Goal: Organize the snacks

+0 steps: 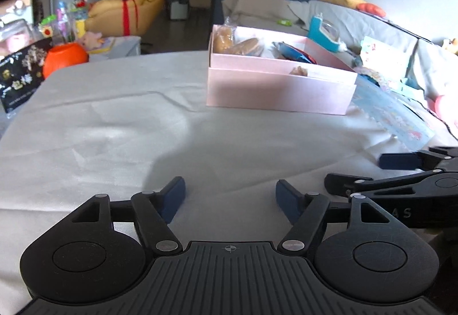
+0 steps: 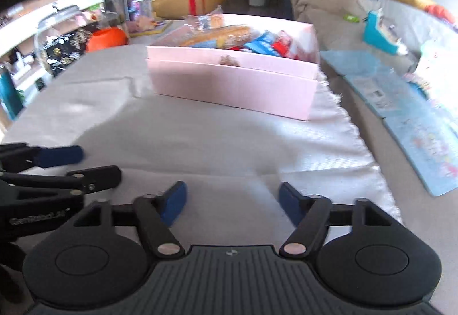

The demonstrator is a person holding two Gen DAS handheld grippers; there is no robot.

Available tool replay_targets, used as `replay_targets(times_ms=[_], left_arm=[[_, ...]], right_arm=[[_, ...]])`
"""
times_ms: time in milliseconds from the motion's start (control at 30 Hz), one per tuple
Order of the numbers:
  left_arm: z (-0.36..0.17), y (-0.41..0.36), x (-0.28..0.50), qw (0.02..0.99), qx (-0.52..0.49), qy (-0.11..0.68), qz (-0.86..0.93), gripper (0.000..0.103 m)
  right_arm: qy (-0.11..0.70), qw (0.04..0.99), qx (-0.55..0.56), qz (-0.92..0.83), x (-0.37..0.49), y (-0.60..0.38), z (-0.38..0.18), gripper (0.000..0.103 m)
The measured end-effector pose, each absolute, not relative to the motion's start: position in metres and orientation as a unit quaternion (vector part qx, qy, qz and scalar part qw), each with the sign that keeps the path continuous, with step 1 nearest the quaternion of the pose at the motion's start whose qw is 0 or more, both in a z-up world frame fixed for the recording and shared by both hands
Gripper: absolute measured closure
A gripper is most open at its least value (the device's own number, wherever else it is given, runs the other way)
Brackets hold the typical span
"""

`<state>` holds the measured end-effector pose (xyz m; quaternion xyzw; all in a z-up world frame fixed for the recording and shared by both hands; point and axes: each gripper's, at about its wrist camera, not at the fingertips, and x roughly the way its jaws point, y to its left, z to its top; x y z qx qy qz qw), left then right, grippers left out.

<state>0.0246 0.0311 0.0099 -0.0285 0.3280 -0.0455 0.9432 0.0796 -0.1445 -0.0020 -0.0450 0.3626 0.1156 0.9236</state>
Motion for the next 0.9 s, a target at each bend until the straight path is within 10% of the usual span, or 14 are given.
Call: replay_targets(times_ms=[900], left_arm=[[0.006,0.02,0.028,0.947,0.002,0.32,-0.028,0.028]], right_arm=[[0.329,0.938,-0.019,0.107,0.077,-0.16,-0.009,0.009]])
